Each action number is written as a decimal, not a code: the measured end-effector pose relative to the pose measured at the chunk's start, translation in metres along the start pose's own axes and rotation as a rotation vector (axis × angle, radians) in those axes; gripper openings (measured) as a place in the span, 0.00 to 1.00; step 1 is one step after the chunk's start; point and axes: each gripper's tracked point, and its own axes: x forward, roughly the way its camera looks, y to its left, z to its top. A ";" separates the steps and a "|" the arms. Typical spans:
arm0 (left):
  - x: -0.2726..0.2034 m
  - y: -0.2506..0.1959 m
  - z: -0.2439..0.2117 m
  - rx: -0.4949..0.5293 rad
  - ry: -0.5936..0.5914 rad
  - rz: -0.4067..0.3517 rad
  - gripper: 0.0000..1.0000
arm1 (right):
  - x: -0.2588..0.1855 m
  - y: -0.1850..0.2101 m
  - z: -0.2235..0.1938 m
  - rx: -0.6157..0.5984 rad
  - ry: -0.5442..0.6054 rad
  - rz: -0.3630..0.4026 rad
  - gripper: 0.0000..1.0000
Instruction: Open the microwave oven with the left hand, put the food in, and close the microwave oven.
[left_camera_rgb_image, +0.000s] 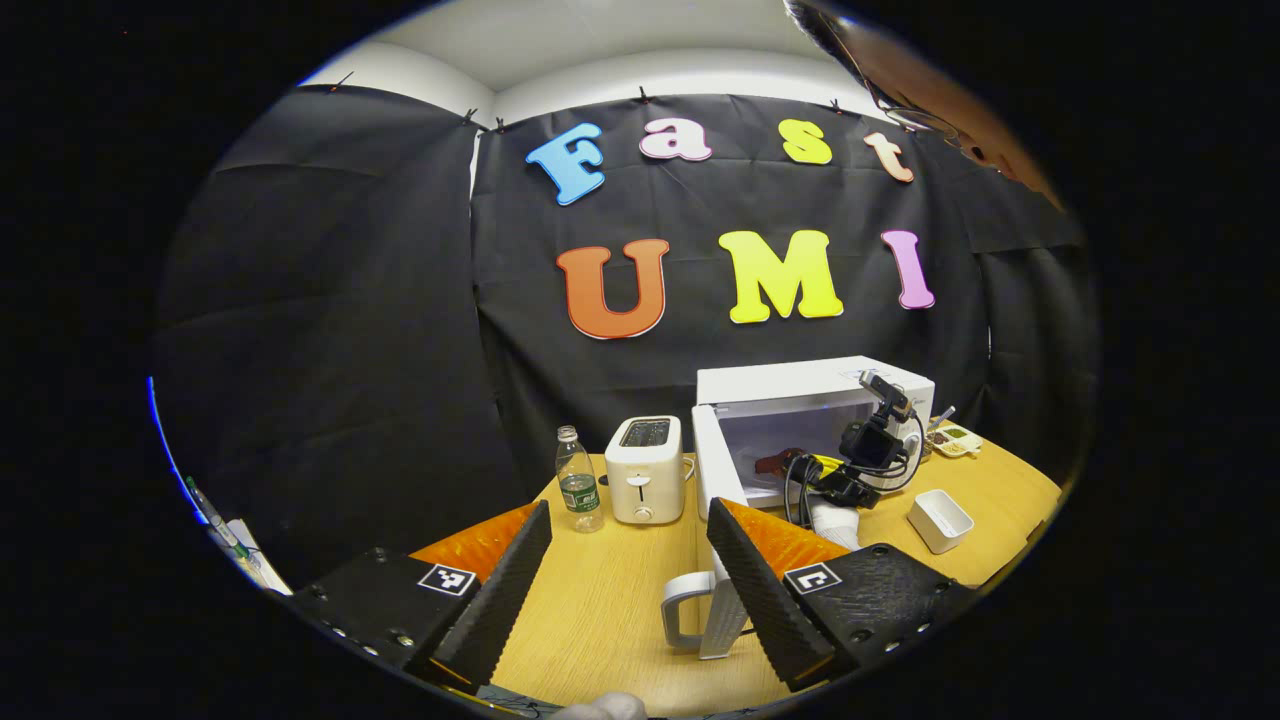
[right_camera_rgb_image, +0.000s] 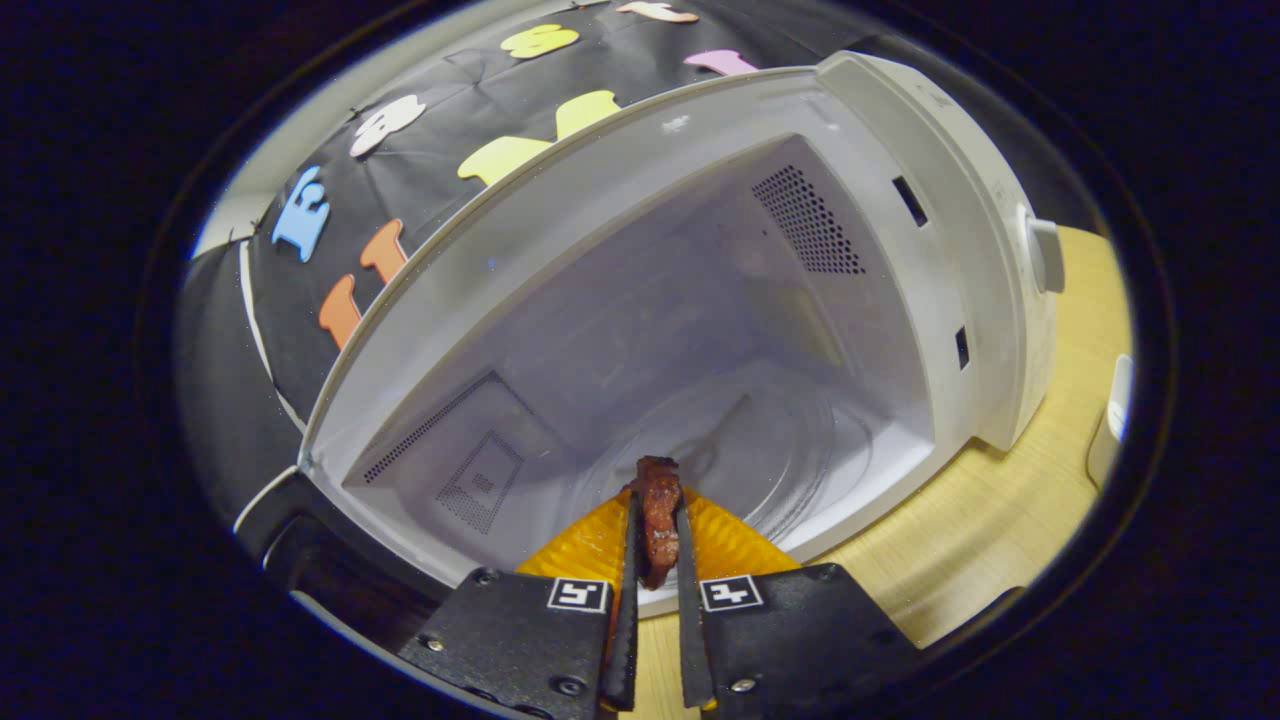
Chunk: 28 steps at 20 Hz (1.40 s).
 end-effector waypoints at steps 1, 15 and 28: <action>0.001 0.001 0.000 -0.010 0.006 0.004 0.96 | 0.002 -0.003 -0.002 -0.045 -0.001 -0.009 0.11; 0.000 0.000 0.005 -0.006 -0.021 0.020 0.88 | -0.018 0.002 0.028 -0.346 -0.049 0.016 1.00; -0.025 -0.015 0.044 -0.025 -0.071 -0.029 0.96 | -0.218 -0.016 0.117 -0.380 0.004 0.063 0.90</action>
